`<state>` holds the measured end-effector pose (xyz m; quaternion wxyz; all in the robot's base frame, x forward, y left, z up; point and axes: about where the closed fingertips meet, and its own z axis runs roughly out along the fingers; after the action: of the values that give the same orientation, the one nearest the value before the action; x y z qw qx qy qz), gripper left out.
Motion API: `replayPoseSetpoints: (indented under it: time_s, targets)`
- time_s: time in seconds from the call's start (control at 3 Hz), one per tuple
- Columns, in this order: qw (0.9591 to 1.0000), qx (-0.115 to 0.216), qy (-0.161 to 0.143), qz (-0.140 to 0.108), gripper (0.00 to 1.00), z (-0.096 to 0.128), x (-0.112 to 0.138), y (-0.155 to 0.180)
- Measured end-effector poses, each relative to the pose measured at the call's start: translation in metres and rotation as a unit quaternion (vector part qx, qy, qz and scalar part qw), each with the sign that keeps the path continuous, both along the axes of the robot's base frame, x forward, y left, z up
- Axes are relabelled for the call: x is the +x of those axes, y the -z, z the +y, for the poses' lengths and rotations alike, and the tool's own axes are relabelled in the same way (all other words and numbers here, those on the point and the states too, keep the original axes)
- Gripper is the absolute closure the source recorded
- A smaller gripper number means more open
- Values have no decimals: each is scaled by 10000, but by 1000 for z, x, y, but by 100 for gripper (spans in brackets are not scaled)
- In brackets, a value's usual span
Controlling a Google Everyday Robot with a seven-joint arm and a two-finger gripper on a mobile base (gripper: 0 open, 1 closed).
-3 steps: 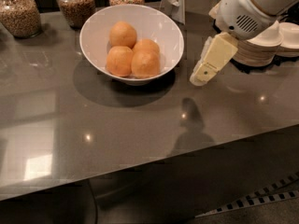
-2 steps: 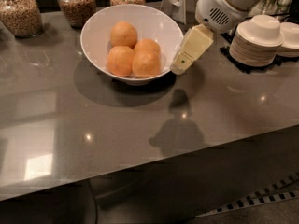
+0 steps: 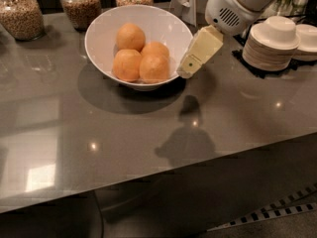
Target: Pick orange from white bowl
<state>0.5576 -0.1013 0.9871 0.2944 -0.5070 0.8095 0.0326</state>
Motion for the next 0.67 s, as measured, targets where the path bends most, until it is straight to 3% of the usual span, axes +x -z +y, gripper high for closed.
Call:
replayPoseSetpoints:
  time_s: [0.33, 0.67]
  targets:
    - [9994, 172, 224, -208, 0, 7, 4, 1]
    - [9961, 488, 550, -489, 0, 30, 20, 3]
